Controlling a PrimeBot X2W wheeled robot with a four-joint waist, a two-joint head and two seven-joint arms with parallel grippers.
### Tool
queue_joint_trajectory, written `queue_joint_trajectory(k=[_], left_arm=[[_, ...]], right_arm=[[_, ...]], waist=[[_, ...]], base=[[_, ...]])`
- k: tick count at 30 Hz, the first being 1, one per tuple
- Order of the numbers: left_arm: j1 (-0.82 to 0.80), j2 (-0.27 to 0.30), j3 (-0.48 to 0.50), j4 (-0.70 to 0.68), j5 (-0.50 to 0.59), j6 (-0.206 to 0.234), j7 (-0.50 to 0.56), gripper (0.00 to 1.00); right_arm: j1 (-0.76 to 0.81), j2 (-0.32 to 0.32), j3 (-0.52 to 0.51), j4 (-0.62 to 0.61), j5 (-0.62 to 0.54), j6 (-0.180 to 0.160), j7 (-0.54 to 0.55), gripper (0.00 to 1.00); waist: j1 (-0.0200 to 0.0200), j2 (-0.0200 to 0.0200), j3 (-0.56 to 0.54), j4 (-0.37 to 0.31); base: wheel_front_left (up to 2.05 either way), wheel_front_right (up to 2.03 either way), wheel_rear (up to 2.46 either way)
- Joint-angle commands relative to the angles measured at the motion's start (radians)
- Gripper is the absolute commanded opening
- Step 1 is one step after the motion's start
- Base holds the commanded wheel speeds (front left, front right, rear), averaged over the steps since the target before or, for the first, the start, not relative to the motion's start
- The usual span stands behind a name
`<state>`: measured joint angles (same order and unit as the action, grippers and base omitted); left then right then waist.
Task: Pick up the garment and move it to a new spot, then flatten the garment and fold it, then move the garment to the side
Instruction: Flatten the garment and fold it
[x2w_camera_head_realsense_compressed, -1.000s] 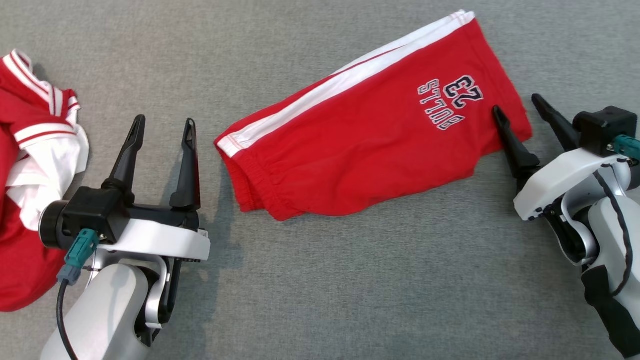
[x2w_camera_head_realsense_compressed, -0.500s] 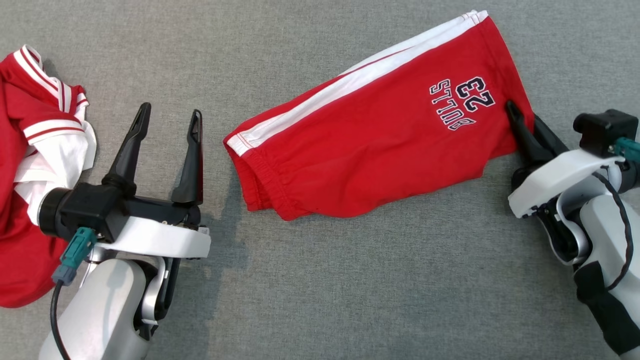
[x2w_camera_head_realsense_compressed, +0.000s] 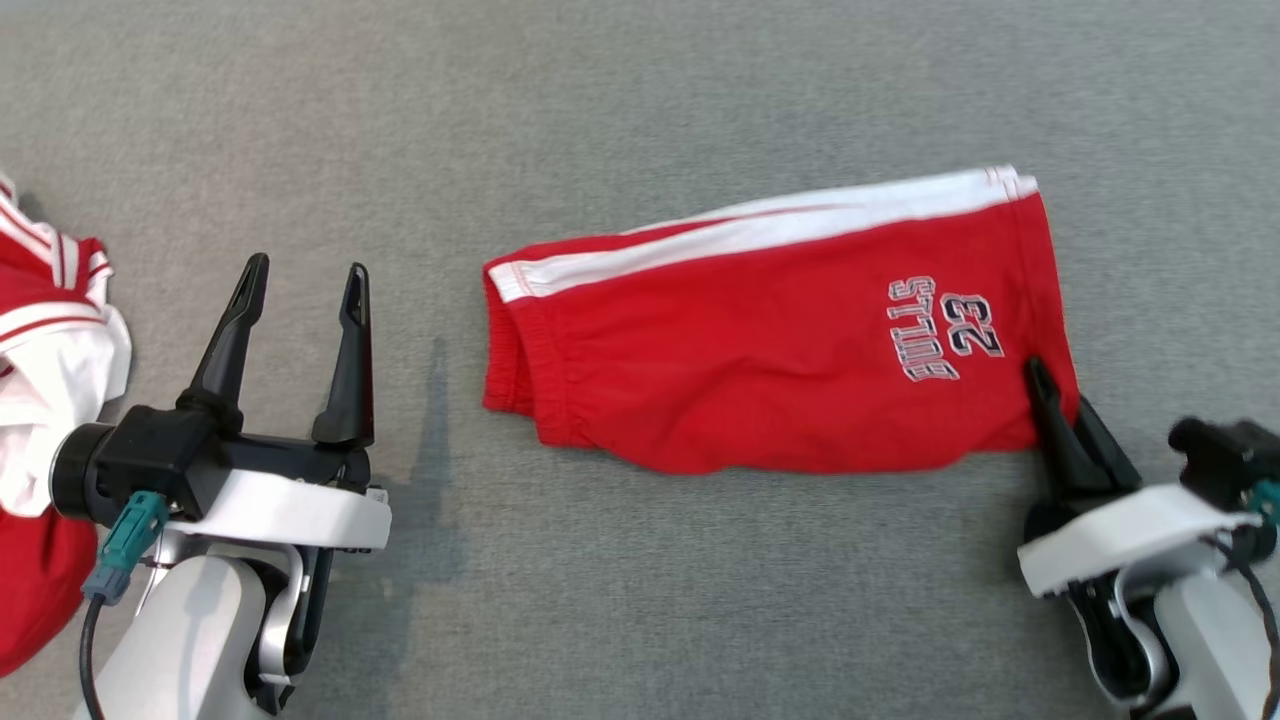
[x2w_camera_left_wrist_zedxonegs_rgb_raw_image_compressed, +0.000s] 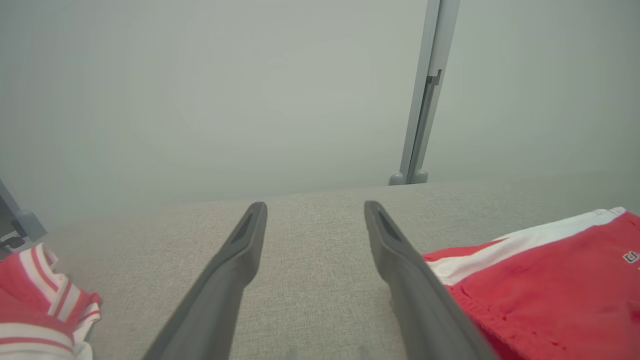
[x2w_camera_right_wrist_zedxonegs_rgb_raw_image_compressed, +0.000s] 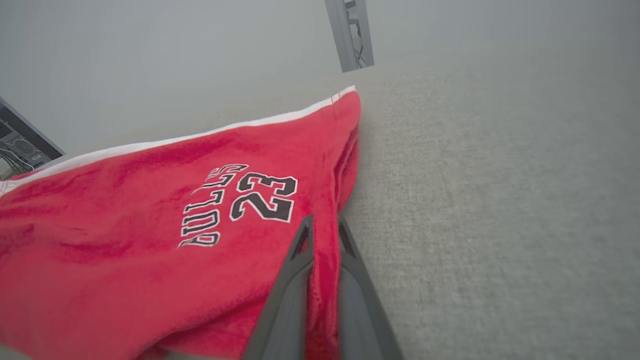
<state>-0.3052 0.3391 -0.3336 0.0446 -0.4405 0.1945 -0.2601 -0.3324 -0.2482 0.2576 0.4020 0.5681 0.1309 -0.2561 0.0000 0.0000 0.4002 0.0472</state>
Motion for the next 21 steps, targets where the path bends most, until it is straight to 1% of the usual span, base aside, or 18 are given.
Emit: queue_joint_trajectory(k=[1, 4, 10, 16, 21], left_arm=[[0.012, 0.009, 0.007, -0.007, -0.004, 0.002, -0.004, 1.0], [0.027, 0.016, 0.012, -0.017, -0.008, 0.008, -0.001, 1.0], [0.039, 0.022, 0.017, -0.029, -0.013, 0.018, 0.01, 1.0], [0.041, 0.025, 0.01, -0.042, -0.018, 0.021, 0.024, 1.0], [0.032, 0.024, 0.005, -0.045, -0.018, 0.022, 0.03, 1.0]], right_arm=[[0.052, 0.006, -0.03, -0.023, -0.018, 0.0, -0.003, 0.0], [0.105, 0.015, -0.075, -0.06, -0.042, 0.0, 0.007, 0.0], [0.141, 0.02, -0.113, -0.093, -0.065, 0.0, 0.036, 0.0], [0.116, 0.009, -0.122, -0.1, -0.075, 0.0, 0.045, 0.0], [0.074, 0.011, -0.111, -0.136, -0.093, 0.0, 0.046, 0.0]], waist=[[0.0, 0.0, -0.024, -0.032], [0.0, 0.0, -0.034, -0.049], [0.0, 0.0, -0.047, -0.067], [0.0, 0.0, -0.051, -0.071], [0.0, 0.0, -0.051, -0.066]], base=[[0.0, 0.0, 0.0], [0.0, 0.0, 0.0], [0.0, 0.0, 0.0], [0.0, 0.0, 0.0], [0.0, 0.0, 0.0]])
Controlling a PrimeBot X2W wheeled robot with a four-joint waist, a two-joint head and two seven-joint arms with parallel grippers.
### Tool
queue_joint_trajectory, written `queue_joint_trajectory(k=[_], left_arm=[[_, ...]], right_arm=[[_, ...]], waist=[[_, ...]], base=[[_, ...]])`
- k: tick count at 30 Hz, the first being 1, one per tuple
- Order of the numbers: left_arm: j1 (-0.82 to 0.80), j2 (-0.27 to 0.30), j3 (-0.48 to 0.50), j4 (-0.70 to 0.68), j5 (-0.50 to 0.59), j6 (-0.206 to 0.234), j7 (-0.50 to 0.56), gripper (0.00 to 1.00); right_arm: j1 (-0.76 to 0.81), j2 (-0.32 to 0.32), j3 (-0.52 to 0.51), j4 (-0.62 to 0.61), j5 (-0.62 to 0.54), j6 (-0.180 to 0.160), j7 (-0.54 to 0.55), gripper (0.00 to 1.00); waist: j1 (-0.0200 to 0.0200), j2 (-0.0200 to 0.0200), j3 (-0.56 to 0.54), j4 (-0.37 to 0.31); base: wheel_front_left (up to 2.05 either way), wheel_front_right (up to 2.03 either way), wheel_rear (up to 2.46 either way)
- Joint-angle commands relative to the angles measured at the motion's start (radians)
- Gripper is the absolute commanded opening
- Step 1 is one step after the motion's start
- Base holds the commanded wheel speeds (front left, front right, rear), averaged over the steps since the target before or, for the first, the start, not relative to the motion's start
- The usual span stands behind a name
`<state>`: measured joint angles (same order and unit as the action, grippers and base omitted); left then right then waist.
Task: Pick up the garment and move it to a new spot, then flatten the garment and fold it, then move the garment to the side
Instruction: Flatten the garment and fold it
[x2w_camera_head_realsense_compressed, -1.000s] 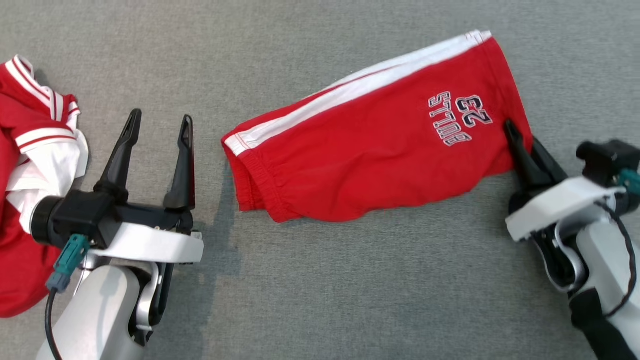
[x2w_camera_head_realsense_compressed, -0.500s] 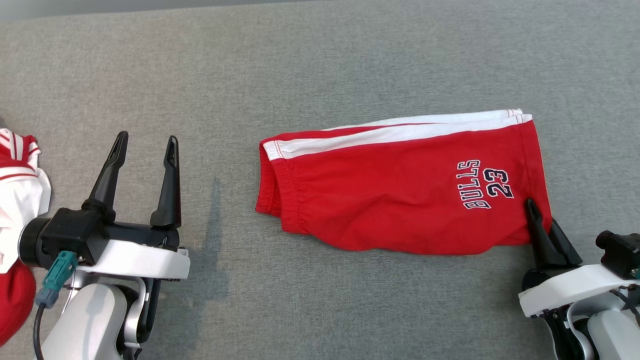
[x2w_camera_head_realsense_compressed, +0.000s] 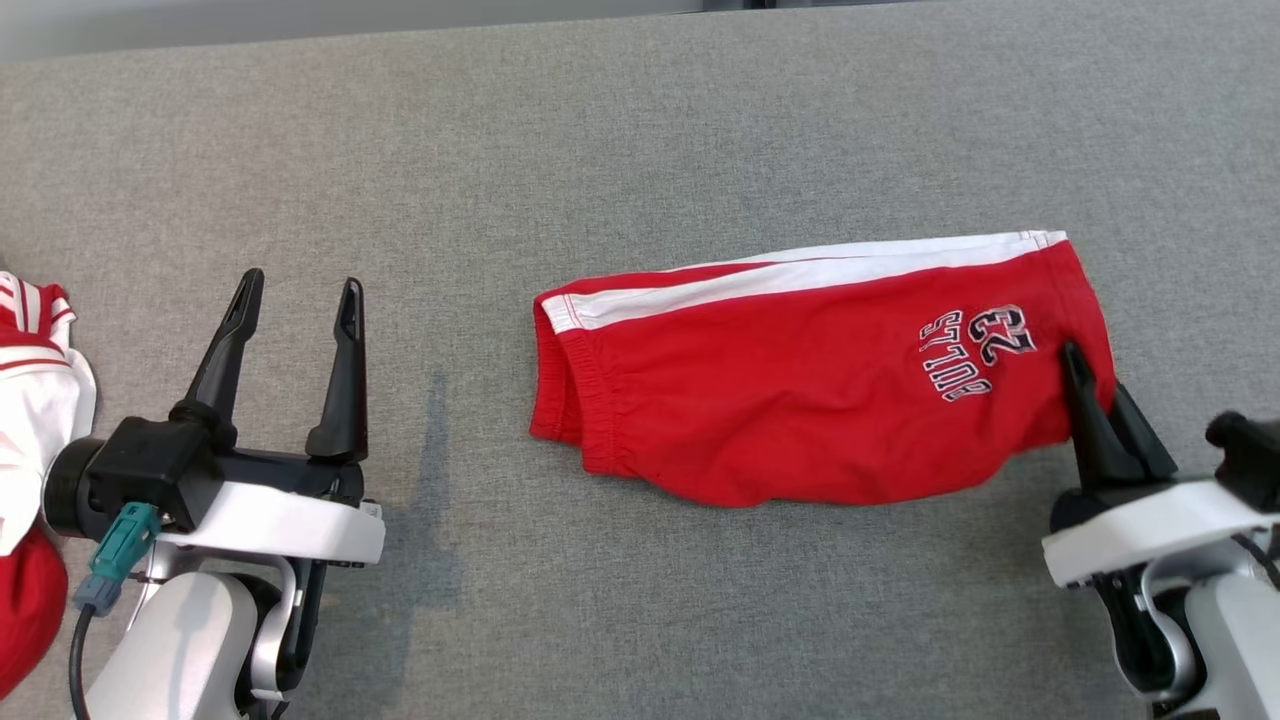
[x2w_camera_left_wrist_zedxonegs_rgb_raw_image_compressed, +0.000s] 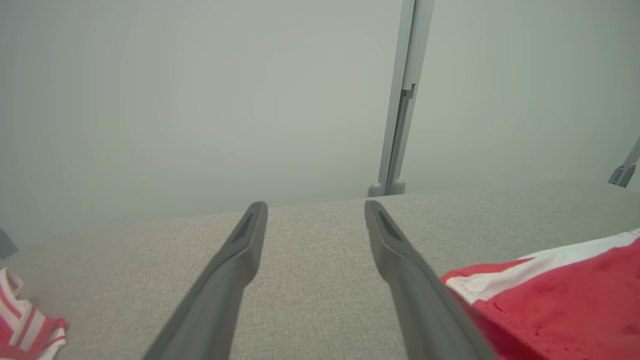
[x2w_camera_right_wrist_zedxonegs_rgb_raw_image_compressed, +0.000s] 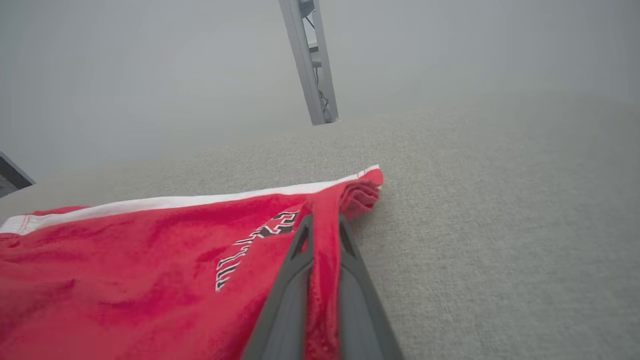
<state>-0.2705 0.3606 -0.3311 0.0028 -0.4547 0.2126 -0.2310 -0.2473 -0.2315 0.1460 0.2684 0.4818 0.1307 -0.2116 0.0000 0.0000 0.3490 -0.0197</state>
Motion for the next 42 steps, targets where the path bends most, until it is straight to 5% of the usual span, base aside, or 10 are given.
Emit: queue_joint_trajectory(k=[1, 12, 27, 28, 29, 30, 38, 42], left_arm=[[-0.004, 0.003, 0.002, -0.003, -0.003, 0.006, -0.001, 1.0], [-0.028, -0.017, -0.019, 0.02, -0.01, -0.008, -0.009, 1.0], [-0.022, -0.045, -0.029, 0.06, -0.01, -0.014, -0.024, 1.0], [-0.02, -0.044, -0.029, 0.059, -0.009, -0.013, -0.025, 1.0], [-0.018, -0.043, -0.028, 0.058, -0.008, -0.011, -0.025, 1.0], [-0.016, -0.041, -0.026, 0.058, -0.007, -0.01, -0.024, 1.0], [-0.008, -0.036, -0.017, 0.055, -0.003, 0.003, -0.026, 1.0], [-0.002, -0.034, -0.008, 0.048, 0.001, 0.02, -0.026, 1.0]], right_arm=[[-0.022, -0.003, 0.008, -0.02, -0.015, 0.0, 0.005, 0.0], [-0.126, 0.096, 0.279, -0.239, -0.062, 0.0, 0.108, 0.0], [-0.225, 0.145, 0.578, 0.017, 0.021, 0.0, 0.094, 0.0], [-0.227, 0.146, 0.583, 0.024, 0.024, 0.0, 0.086, 0.31], [-0.229, 0.146, 0.587, 0.028, 0.027, 0.0, 0.08, 0.89], [-0.233, 0.145, 0.588, 0.029, 0.027, 0.0, 0.071, 1.0], [-0.208, 0.125, 0.584, -0.055, 0.027, 0.0, 0.028, 1.0], [-0.16, 0.104, 0.487, -0.134, -0.003, 0.0, 0.003, 1.0]], waist=[[0.0, 0.0, -0.001, 0.002], [0.0, 0.0, -0.015, 0.06], [0.0, 0.0, -0.02, 0.122], [0.0, 0.0, -0.02, 0.12], [0.0, 0.0, -0.02, 0.118], [0.0, 0.0, -0.02, 0.115], [0.0, 0.0, -0.03, 0.097], [0.0, 0.0, -0.046, 0.082]], base=[[0.0, 0.0, 0.0], [0.0, 0.0, 0.0], [0.0, 0.0, 0.0], [0.0, 0.0, 0.0], [0.0, 0.0, 0.0], [0.0, 0.0, 0.0], [0.0, 0.0, 0.0], [0.0, 0.0, 0.0]])
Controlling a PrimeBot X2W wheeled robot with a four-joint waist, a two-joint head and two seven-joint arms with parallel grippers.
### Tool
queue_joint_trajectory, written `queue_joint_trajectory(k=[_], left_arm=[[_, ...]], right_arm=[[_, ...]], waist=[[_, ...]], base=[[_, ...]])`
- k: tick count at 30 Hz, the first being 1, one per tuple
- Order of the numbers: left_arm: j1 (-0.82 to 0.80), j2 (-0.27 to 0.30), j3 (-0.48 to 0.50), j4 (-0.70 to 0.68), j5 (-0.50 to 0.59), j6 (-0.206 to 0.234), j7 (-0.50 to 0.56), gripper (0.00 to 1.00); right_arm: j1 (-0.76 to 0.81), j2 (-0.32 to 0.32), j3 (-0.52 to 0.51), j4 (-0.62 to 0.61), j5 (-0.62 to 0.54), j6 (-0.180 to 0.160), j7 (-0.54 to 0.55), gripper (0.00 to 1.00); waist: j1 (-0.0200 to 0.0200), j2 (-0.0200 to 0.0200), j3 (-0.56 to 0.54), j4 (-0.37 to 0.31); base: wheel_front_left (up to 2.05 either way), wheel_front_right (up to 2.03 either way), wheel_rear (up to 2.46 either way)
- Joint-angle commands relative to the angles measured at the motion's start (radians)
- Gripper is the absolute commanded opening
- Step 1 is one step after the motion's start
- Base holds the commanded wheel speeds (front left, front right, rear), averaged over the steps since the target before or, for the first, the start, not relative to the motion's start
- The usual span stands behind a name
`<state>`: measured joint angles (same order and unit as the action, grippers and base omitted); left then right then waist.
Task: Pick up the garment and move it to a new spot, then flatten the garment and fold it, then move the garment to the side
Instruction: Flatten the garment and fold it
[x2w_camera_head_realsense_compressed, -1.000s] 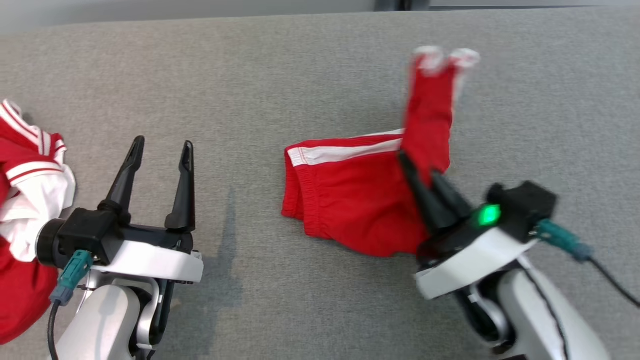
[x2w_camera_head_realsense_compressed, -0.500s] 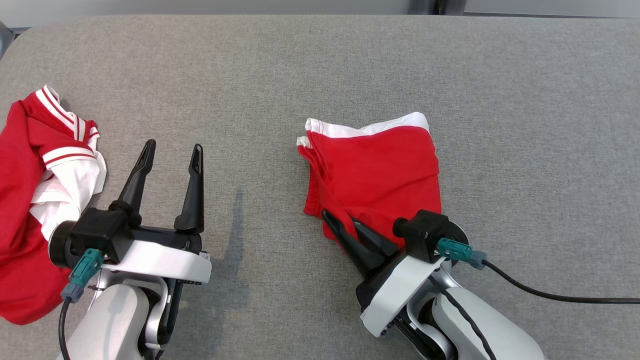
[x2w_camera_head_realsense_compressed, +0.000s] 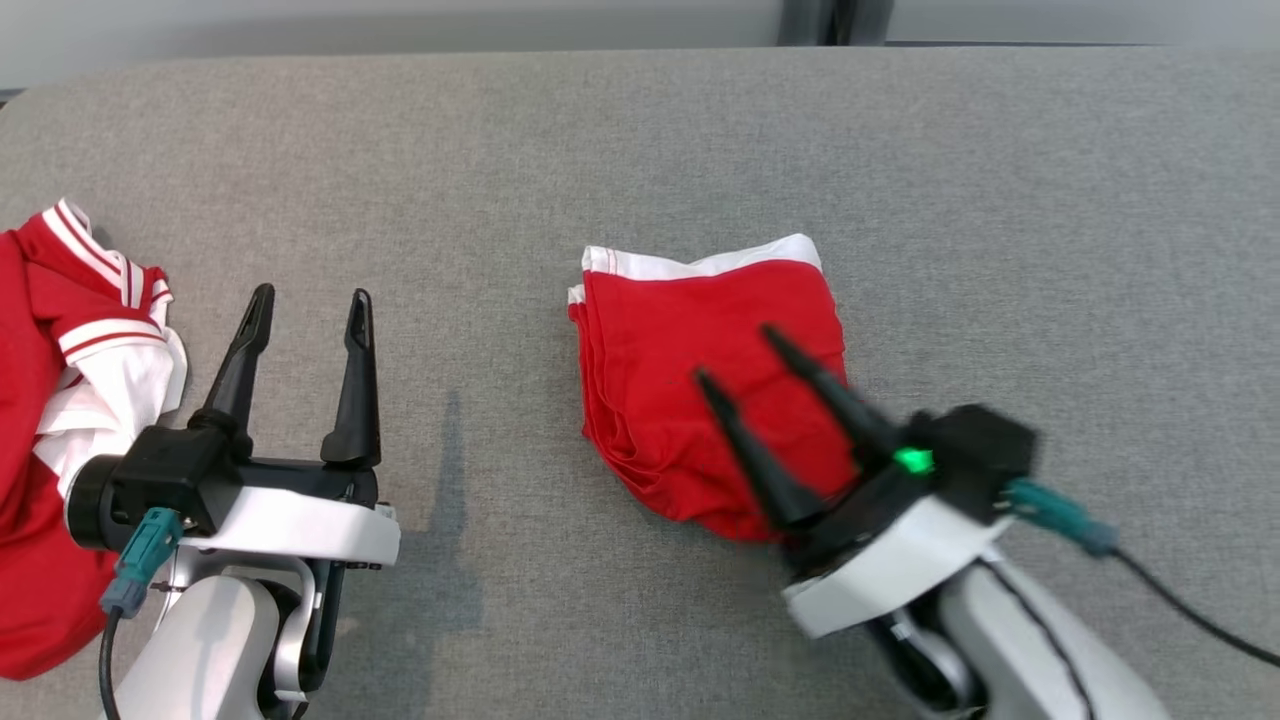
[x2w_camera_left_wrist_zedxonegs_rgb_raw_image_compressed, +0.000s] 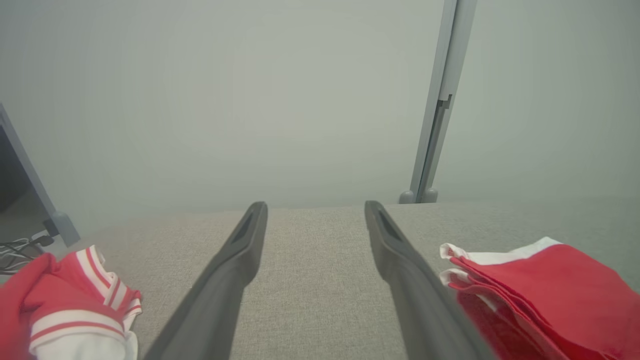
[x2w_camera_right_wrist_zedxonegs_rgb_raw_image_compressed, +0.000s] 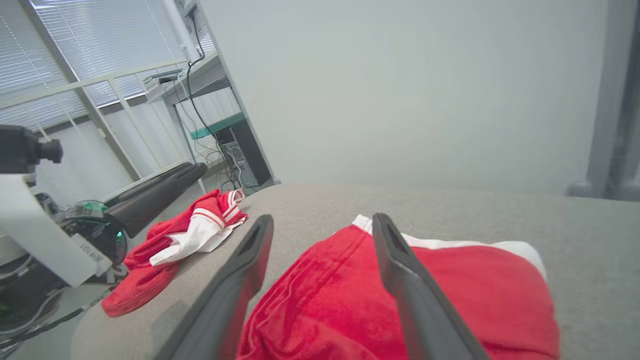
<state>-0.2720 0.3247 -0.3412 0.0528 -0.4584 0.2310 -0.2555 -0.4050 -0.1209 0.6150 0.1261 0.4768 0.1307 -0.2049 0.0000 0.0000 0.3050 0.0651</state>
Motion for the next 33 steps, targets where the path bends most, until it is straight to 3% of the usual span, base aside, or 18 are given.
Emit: queue_joint_trajectory(k=[1, 9, 14, 20, 33], left_arm=[[0.003, 0.002, 0.006, -0.005, 0.006, 0.009, -0.001, 1.0], [0.039, 0.013, 0.037, -0.033, 0.021, 0.046, -0.006, 1.0], [0.059, 0.022, 0.049, -0.044, 0.021, 0.046, -0.007, 1.0], [0.088, 0.031, 0.054, -0.044, 0.022, 0.047, -0.007, 1.0], [0.137, 0.041, 0.035, -0.038, 0.025, 0.053, 0.004, 1.0]], right_arm=[[0.013, -0.008, -0.022, -0.011, -0.012, 0.0, -0.006, 1.0], [0.13, -0.007, -0.406, -0.145, -0.138, 0.0, 0.034, 1.0], [0.178, -0.03, -0.539, -0.156, -0.167, 0.0, 0.077, 1.0], [0.224, -0.041, -0.596, -0.128, -0.167, 0.0, 0.109, 1.0], [0.294, -0.024, -0.592, -0.127, -0.165, 0.0, 0.116, 1.0]], waist=[[0.0, 0.0, -0.007, -0.006], [0.0, 0.0, -0.051, -0.035], [0.0, 0.0, -0.081, -0.043], [0.0, 0.0, -0.104, -0.048], [0.0, 0.0, -0.172, -0.057]], base=[[0.0, 0.0, 0.0], [0.0, 0.0, 0.0], [0.0, 0.0, 0.0], [0.0, 0.0, 0.0], [0.0, 0.0, 0.0]])
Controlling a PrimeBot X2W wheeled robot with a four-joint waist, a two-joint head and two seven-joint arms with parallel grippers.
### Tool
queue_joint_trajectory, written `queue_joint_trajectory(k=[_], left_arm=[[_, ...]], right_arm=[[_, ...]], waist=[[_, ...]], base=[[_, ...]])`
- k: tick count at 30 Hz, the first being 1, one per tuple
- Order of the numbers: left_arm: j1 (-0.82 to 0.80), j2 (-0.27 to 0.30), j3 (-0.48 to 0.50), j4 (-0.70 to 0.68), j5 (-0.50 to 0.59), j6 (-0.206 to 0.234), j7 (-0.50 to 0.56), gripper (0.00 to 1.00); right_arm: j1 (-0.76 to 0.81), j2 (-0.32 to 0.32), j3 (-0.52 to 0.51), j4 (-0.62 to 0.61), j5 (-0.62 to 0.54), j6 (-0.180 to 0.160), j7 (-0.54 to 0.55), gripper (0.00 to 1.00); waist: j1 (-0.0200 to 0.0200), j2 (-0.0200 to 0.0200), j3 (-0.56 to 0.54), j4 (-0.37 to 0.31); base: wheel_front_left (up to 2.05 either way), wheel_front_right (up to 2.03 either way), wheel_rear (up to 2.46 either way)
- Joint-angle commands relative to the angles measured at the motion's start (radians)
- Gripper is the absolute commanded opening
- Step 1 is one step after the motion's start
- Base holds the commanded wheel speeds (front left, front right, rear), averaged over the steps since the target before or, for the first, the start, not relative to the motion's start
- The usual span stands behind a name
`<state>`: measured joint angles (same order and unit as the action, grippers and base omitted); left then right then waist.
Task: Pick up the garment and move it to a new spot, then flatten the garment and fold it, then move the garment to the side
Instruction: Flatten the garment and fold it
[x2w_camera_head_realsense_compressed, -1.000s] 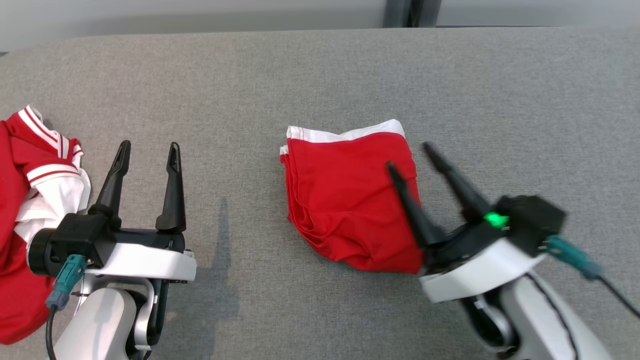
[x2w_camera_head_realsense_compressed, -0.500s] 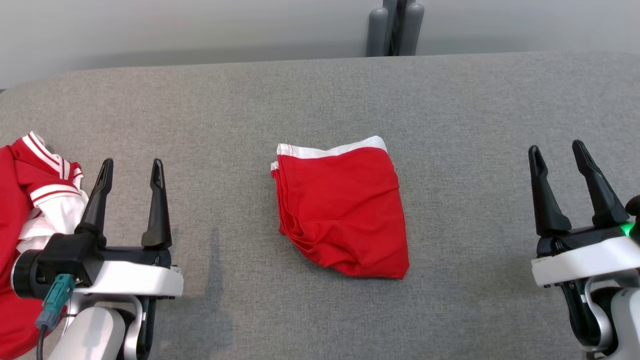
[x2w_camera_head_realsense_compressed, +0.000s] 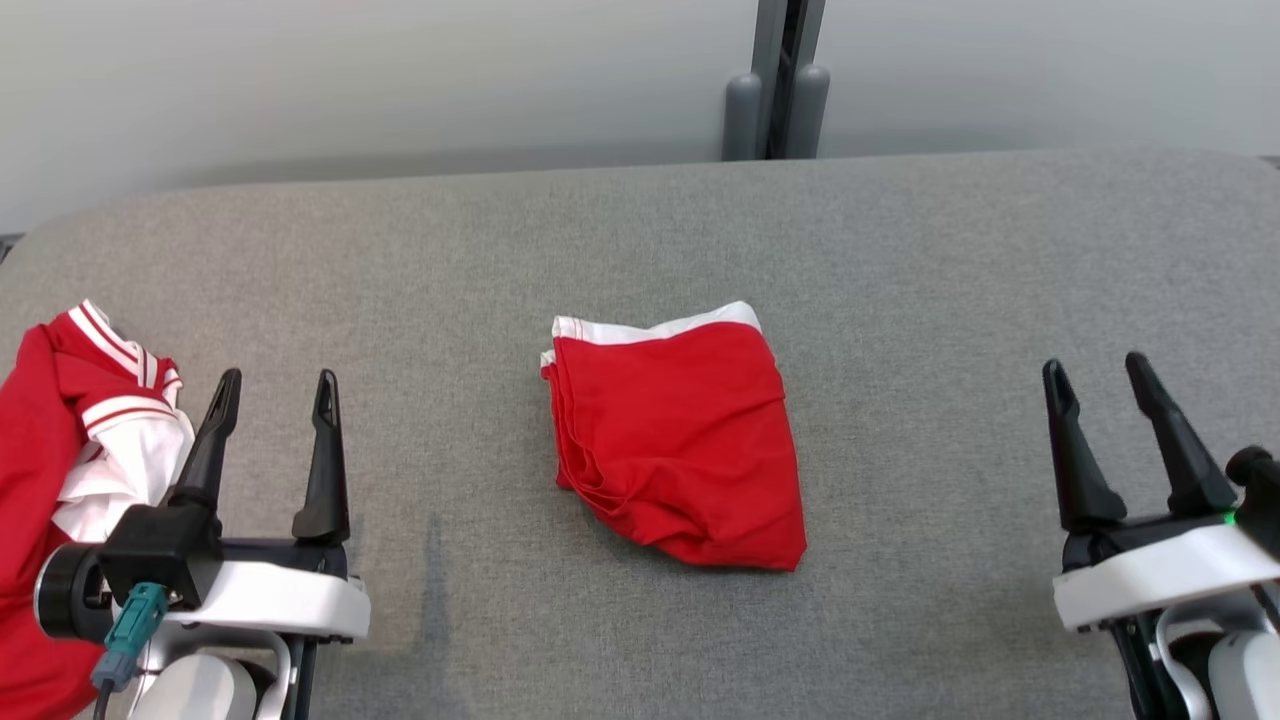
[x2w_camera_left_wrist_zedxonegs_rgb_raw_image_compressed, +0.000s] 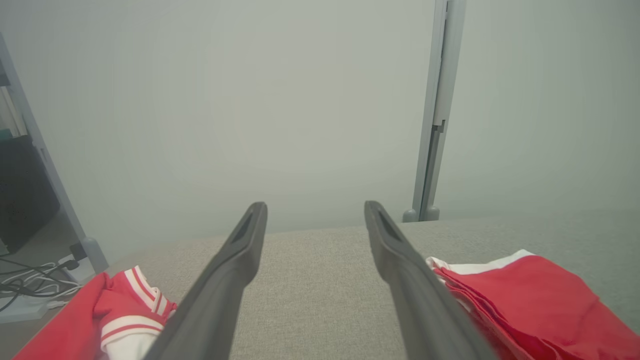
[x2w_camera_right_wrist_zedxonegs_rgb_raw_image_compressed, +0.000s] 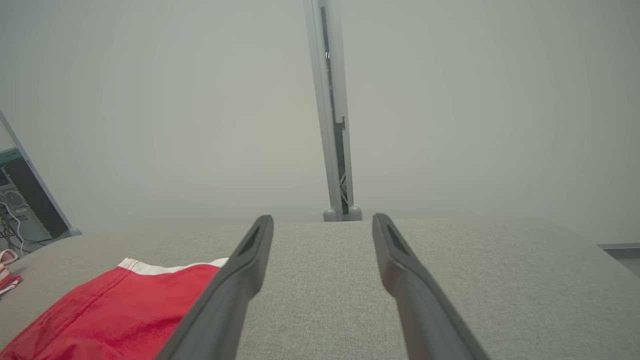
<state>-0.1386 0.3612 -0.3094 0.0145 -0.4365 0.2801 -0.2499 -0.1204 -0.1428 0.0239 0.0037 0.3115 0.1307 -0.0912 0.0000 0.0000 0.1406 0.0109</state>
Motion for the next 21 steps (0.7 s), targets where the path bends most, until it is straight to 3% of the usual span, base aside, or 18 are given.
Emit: queue_joint_trajectory(k=[1, 12, 21], left_arm=[[0.01, 0.006, 0.001, 0.002, 0.001, 0.004, 0.001, 1.0], [0.077, 0.018, -0.013, 0.001, -0.018, -0.006, 0.014, 1.0], [0.098, 0.028, -0.013, 0.004, -0.03, -0.005, 0.02, 1.0]], right_arm=[[0.019, 0.0, 0.0, -0.006, -0.001, 0.0, 0.006, 1.0], [0.123, 0.017, -0.025, -0.045, -0.018, 0.0, 0.051, 1.0], [0.145, 0.023, -0.033, -0.053, -0.02, 0.0, 0.069, 1.0]], waist=[[0.0, 0.0, -0.017, -0.004], [0.0, 0.0, -0.104, -0.012], [0.0, 0.0, -0.114, -0.015]], base=[[0.0, 0.0, 0.0], [0.0, 0.0, 0.0], [0.0, 0.0, 0.0]])
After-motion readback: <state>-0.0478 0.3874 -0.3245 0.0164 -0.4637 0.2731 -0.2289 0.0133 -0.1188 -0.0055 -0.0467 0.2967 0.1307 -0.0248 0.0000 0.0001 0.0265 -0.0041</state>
